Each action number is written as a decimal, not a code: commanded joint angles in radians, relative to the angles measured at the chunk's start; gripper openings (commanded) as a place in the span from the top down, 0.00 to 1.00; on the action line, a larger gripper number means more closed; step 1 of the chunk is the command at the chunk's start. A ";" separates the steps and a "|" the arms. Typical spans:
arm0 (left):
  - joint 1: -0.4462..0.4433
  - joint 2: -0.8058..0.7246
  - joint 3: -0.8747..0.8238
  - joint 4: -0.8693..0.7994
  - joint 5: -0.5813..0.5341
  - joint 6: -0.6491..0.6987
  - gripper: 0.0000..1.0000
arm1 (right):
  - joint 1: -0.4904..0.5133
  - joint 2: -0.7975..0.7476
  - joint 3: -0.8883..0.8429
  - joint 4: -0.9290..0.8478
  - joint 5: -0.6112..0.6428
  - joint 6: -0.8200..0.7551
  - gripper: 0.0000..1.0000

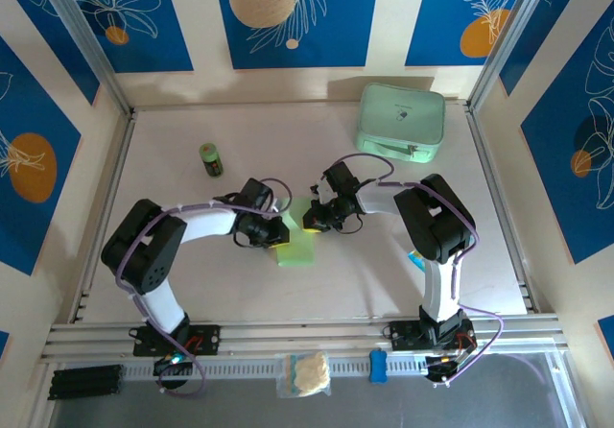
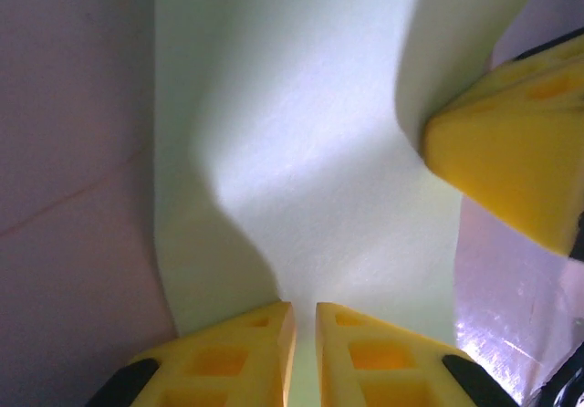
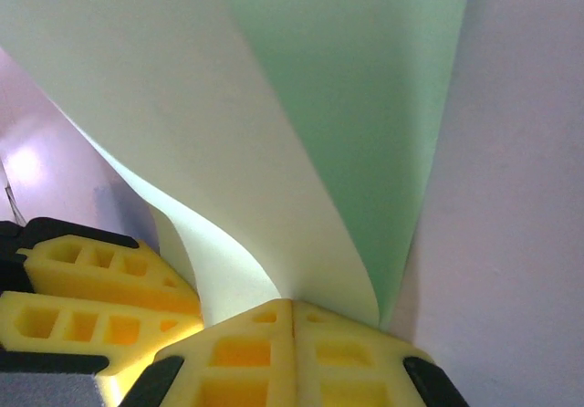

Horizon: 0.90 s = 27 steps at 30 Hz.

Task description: Fold a paper plane with a square sheet of paper (pick it up from the middle)

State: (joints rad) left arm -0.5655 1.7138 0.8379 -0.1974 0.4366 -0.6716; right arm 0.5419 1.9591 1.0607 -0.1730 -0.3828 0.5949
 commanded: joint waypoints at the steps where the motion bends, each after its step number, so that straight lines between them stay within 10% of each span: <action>1: 0.032 -0.033 -0.091 -0.146 -0.059 0.070 0.82 | -0.015 0.110 -0.064 -0.178 0.281 0.008 1.00; 12: 0.053 -0.244 -0.085 -0.023 0.015 -0.005 0.83 | -0.016 0.119 -0.068 -0.175 0.283 0.004 1.00; 27: -0.021 -0.042 -0.102 0.013 0.002 0.038 0.85 | -0.016 0.135 -0.062 -0.171 0.275 0.016 1.00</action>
State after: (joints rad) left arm -0.5831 1.6592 0.7654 -0.1486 0.4515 -0.6857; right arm 0.5419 1.9671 1.0653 -0.1795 -0.3851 0.6029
